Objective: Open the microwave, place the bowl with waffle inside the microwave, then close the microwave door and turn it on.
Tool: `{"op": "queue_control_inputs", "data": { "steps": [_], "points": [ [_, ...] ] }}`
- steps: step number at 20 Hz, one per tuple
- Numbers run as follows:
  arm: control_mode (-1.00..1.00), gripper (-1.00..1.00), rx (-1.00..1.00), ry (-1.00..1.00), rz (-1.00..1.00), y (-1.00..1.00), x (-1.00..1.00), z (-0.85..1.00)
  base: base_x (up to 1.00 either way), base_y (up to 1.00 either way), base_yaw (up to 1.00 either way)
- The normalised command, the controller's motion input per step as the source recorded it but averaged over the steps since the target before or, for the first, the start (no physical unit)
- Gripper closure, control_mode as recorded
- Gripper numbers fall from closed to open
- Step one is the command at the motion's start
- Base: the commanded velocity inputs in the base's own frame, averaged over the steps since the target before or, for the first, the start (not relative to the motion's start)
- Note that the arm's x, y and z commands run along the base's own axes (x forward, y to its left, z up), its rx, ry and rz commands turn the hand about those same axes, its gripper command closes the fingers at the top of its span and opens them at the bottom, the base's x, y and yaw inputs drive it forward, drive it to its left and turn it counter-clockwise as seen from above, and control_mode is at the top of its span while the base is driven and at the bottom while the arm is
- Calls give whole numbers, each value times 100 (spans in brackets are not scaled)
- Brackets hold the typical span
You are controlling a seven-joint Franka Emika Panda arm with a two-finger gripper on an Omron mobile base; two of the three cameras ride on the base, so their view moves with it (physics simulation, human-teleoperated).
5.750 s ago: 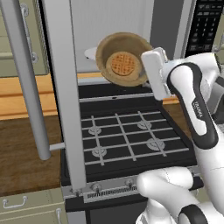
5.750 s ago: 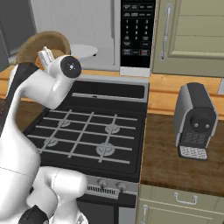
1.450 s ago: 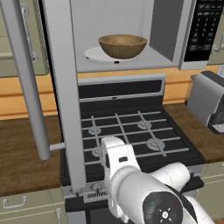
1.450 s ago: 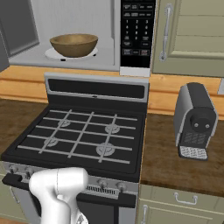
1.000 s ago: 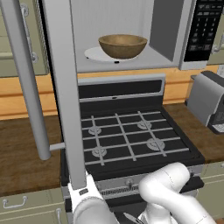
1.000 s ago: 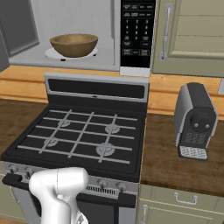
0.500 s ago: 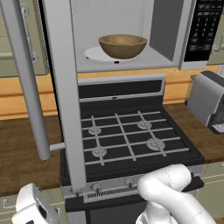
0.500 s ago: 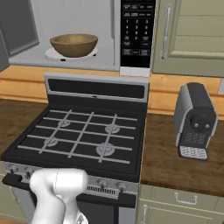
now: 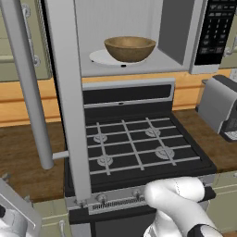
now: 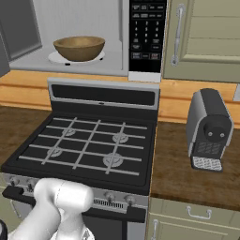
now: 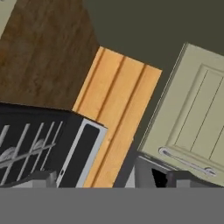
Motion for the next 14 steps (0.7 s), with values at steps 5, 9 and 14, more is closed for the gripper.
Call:
{"op": "queue_control_inputs", "data": {
  "steps": [5, 9, 14],
  "points": [
    [-100, -100, 8, 0, -18, -63, 37, 92, 0, 0, 0],
    [-100, -100, 14, 4, -18, -100, 2, 43, 0, 0, 0],
    [-100, -100, 13, 6, -12, -100, 0, 32, 0, 0, 0]
  ]
}}
